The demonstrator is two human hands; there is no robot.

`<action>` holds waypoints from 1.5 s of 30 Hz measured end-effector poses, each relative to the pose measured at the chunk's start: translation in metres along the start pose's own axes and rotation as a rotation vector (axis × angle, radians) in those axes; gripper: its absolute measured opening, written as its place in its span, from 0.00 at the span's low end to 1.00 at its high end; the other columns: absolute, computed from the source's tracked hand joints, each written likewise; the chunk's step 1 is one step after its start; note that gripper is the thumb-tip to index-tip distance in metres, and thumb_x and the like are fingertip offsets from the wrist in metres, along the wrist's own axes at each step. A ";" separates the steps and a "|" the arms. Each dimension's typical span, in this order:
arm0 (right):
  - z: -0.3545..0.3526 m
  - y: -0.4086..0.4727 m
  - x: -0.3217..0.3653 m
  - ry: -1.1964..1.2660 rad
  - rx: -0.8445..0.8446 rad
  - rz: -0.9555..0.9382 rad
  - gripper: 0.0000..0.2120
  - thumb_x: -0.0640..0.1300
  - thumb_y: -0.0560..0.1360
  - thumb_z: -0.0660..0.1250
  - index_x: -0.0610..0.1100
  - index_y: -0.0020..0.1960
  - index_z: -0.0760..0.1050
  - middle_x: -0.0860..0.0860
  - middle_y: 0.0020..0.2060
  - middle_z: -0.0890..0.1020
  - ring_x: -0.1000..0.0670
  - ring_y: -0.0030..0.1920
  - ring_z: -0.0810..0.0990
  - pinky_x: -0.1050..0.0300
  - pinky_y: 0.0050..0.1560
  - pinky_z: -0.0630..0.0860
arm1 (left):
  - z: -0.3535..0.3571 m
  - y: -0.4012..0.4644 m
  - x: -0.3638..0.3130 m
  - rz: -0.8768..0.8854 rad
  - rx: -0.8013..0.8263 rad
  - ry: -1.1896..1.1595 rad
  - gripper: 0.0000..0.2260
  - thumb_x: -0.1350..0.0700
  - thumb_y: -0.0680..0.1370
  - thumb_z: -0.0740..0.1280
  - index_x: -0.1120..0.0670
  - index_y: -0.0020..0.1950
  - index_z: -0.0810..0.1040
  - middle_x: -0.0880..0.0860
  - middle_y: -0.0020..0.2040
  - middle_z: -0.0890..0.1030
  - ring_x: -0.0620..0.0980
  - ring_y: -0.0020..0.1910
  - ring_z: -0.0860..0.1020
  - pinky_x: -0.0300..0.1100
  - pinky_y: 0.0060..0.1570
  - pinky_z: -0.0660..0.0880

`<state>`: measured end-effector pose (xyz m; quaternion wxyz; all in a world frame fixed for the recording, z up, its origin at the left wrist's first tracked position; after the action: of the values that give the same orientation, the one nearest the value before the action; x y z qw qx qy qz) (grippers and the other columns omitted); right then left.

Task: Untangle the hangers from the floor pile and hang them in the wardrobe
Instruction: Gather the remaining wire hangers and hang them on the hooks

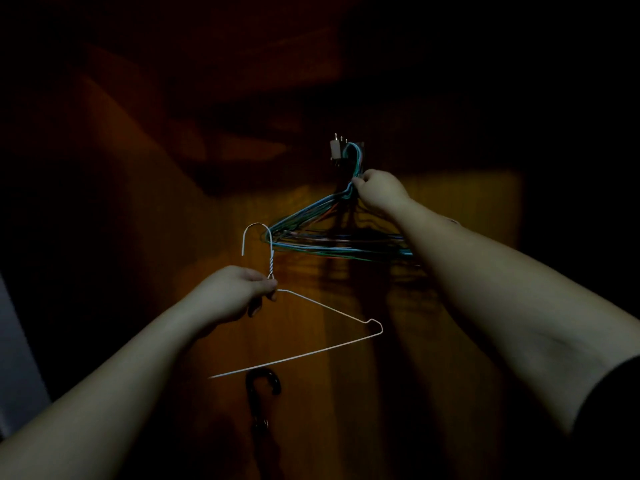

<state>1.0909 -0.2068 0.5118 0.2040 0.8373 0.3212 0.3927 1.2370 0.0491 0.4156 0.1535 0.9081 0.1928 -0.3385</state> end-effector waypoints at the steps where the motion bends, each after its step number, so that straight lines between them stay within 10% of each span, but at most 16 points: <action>1: 0.000 0.001 -0.001 -0.012 0.000 0.009 0.18 0.52 0.82 0.56 0.42 0.61 0.76 0.46 0.52 0.80 0.46 0.53 0.78 0.52 0.49 0.73 | 0.000 -0.001 -0.001 0.006 0.001 -0.001 0.15 0.48 0.81 0.63 0.56 0.45 0.82 0.51 0.26 0.75 0.47 0.21 0.63 0.36 0.23 0.58; 20: -0.019 -0.024 0.010 -0.121 -0.242 -0.107 0.17 0.56 0.80 0.61 0.43 0.56 0.75 0.45 0.52 0.77 0.46 0.51 0.77 0.48 0.49 0.76 | -0.004 0.006 -0.015 0.114 0.068 -0.113 0.11 0.50 0.80 0.65 0.57 0.49 0.78 0.52 0.27 0.75 0.48 0.22 0.63 0.39 0.24 0.58; 29: 0.027 -0.137 0.010 -0.017 0.397 -0.287 0.18 0.59 0.81 0.56 0.48 0.54 0.78 0.51 0.46 0.81 0.51 0.46 0.77 0.55 0.47 0.72 | 0.013 0.027 -0.039 0.193 -0.002 -0.202 0.08 0.51 0.76 0.72 0.55 0.43 0.82 0.51 0.30 0.75 0.47 0.22 0.63 0.38 0.24 0.57; 45: -0.036 -0.139 -0.062 -0.026 -0.072 -0.139 0.09 0.53 0.81 0.60 0.50 0.55 0.76 0.54 0.43 0.80 0.52 0.43 0.78 0.50 0.44 0.77 | 0.028 0.061 -0.068 0.377 -0.187 -0.005 0.06 0.51 0.79 0.67 0.44 0.43 0.79 0.43 0.30 0.79 0.33 0.28 0.75 0.32 0.33 0.69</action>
<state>0.9796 -0.1476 0.4188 0.2650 0.8101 0.3616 0.3777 1.2021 -0.0330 0.4499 0.2983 0.9090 0.0498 -0.2868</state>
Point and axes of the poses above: each hand's wrist, its own y-axis towards the middle knuckle, its own z-axis out of the palm, x = y × z, the point moved 4 cm from there along y, towards the middle knuckle
